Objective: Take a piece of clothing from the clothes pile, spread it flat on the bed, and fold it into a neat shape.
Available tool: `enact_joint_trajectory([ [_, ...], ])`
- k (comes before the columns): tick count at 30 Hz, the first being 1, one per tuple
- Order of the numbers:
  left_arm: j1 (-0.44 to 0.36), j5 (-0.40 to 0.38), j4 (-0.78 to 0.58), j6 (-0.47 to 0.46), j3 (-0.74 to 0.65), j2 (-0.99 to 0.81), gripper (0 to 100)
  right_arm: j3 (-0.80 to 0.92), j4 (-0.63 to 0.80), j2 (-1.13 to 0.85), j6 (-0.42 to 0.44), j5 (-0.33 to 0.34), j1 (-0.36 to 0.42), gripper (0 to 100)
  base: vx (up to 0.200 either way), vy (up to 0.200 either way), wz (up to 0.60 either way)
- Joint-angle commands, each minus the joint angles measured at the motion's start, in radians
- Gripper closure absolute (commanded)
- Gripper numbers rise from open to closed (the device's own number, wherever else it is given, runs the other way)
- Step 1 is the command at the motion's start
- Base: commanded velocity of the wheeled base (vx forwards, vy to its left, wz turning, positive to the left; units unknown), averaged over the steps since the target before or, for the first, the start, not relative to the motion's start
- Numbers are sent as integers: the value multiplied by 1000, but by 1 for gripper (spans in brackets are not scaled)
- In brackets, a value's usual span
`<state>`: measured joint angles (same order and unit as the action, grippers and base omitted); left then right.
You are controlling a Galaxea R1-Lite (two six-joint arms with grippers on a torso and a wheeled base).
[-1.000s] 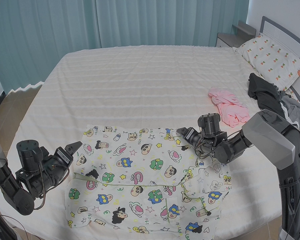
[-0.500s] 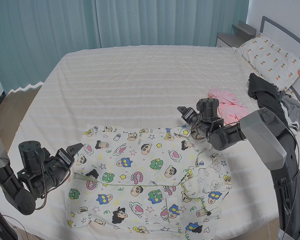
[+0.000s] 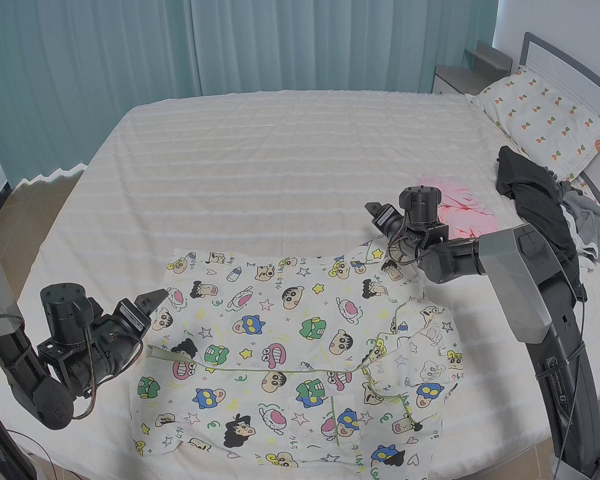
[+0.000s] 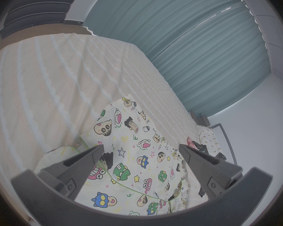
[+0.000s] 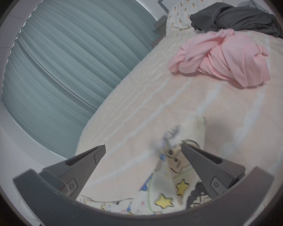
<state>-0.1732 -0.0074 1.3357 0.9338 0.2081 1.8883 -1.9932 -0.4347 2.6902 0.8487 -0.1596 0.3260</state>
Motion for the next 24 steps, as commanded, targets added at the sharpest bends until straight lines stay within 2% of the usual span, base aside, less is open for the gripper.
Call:
enact_joint_trajectory([
  [1,0,0,2,-1,2,18,0,-7,33,26,-3,0,-4,0,0,0,0],
  [7,0,0,2,-1,1,20,0,-7,31,-20,1,3,-7,0,0,0,0],
  [14,1,1,2,2,5,17,0,-7,70,-135,12,3,27,0,0,0,0],
  [21,3,26,2,45,16,12,0,151,80,-194,4,5,38,0,0,0,0],
  [24,3,23,2,45,11,11,0,203,82,-199,4,5,59,0,200,0,0],
])
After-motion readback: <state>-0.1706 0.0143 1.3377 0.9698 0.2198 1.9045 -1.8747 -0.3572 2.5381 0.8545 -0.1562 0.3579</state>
